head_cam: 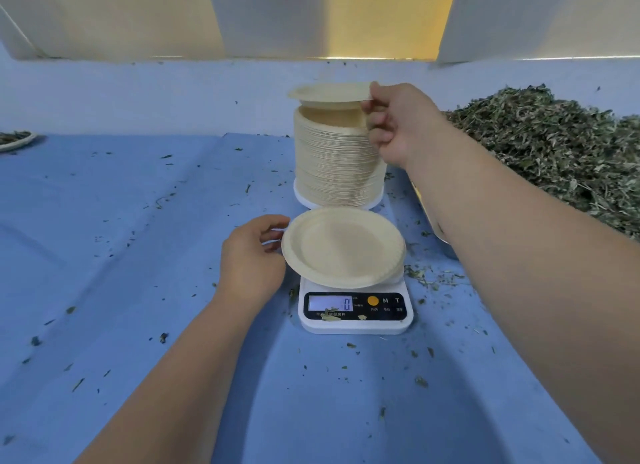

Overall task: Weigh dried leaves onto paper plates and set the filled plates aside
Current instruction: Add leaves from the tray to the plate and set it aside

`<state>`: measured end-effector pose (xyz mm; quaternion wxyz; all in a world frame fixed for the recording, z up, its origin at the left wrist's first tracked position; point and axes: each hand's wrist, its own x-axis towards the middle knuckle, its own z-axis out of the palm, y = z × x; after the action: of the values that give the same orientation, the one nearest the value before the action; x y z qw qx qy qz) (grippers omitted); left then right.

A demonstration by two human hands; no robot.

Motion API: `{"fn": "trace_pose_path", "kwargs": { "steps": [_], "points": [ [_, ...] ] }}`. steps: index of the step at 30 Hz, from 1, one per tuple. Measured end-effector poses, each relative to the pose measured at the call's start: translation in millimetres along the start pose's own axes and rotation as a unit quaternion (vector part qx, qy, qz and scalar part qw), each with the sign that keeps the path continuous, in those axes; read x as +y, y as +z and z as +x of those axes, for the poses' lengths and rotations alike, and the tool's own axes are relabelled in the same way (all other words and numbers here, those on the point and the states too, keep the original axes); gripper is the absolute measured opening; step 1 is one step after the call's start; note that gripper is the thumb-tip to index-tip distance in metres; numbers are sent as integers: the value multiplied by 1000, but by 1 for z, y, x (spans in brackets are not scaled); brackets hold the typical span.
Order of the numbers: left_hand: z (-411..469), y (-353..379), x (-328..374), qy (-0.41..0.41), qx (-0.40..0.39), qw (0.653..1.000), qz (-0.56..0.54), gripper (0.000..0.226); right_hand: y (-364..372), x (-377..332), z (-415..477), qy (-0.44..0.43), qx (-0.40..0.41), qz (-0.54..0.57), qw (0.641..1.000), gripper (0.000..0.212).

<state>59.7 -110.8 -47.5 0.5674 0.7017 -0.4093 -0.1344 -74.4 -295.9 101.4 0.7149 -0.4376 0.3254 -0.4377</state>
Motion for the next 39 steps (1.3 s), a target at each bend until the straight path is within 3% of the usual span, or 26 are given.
{"fn": "trace_pose_path", "kwargs": {
  "steps": [9, 15, 18, 21, 24, 26, 29, 33, 39],
  "points": [
    [-3, 5, 3, 5, -19, 1000, 13, 49, -3, -7, 8, 21, 42, -166, 985, 20],
    [-1, 4, 0, 8, -8, 999, 42, 46, -36, -9, -4, -82, 89, -291, 949, 35],
    [0, 4, -2, 3, -6, 999, 45, 46, -66, -3, -6, -159, 137, -426, 880, 43],
    [0, 3, -3, -6, 3, 1000, 30, 49, -107, 14, -7, -208, 148, -614, 747, 43],
    [1, 3, -4, -21, 9, 1000, 17, 54, -136, 39, -9, -104, 93, -739, 659, 41],
    [1, 3, -4, -22, 5, 1000, 20, 54, -142, 52, -13, -13, 49, -780, 624, 62],
    [-1, 2, -2, -22, 1, 1000, 17, 55, -137, 55, -20, 62, 15, -797, 601, 86],
    [-2, 2, 0, -42, -1, 999, -18, 58, -133, 56, -28, 44, 10, -817, 574, 77],
    [-2, 1, 1, -88, 26, 991, -92, 53, -139, 64, -34, -38, 61, -776, 626, 60]
  ]
}}
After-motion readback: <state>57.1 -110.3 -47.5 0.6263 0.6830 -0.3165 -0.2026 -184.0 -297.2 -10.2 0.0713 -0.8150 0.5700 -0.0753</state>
